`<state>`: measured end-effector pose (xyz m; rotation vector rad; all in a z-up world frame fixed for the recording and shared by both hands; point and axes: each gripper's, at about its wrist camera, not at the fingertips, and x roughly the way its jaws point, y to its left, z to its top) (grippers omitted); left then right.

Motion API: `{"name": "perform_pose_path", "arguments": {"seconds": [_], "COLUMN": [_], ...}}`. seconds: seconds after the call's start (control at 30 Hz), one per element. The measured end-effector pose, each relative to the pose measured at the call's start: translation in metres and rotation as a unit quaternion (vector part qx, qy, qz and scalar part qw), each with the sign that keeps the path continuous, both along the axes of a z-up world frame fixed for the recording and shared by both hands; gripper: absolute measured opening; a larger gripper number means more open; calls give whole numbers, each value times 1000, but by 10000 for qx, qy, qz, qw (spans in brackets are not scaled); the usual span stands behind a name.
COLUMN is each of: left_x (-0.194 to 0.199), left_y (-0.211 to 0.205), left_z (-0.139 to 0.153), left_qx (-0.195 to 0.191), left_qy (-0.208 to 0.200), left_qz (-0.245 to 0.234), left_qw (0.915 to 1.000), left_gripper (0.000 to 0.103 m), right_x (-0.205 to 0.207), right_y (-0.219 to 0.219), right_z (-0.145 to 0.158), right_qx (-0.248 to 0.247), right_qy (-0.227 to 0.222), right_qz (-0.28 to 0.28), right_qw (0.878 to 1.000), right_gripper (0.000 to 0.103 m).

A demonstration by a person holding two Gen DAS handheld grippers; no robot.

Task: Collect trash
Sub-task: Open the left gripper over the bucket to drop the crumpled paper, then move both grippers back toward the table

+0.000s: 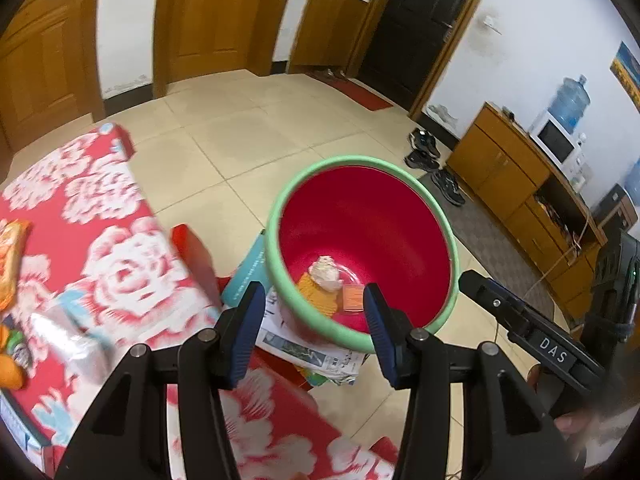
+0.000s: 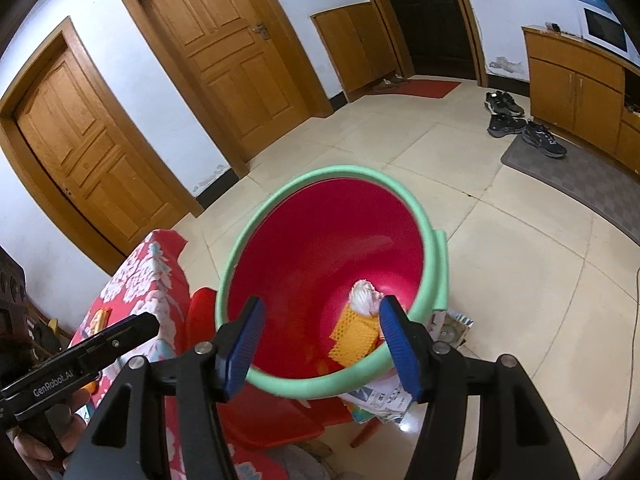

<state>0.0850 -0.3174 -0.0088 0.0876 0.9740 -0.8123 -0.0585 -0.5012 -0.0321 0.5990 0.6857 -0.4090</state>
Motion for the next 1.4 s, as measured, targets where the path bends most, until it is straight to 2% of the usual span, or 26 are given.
{"name": "perform_pose_path", "arguments": {"seconds": [0.63,0.93,1.23,1.4], "left_x": [9,22,37,48], "left_y": [110,174,241,283], "left_z": [29,31,31,27], "left_qx": [-227,-156,-73,49], "left_qy": [-165,-241,-344,-377], "left_qz": [1071,1716,2334,2720], "left_qw": [9938,9847,9717,9616], "left_gripper": [51,51,51,51], "right_x": [19,42,75,94], "right_y": [71,114,162,187], "right_z": [29,36,36,32], "right_qx": [-96,-85,-82,-91], "right_qy": [-155,-125,-36,34], "right_qz": [743,1216,1703,1969], "right_qw": [9971,9925,9853,9804], "right_gripper": [66,68,69,70]}}
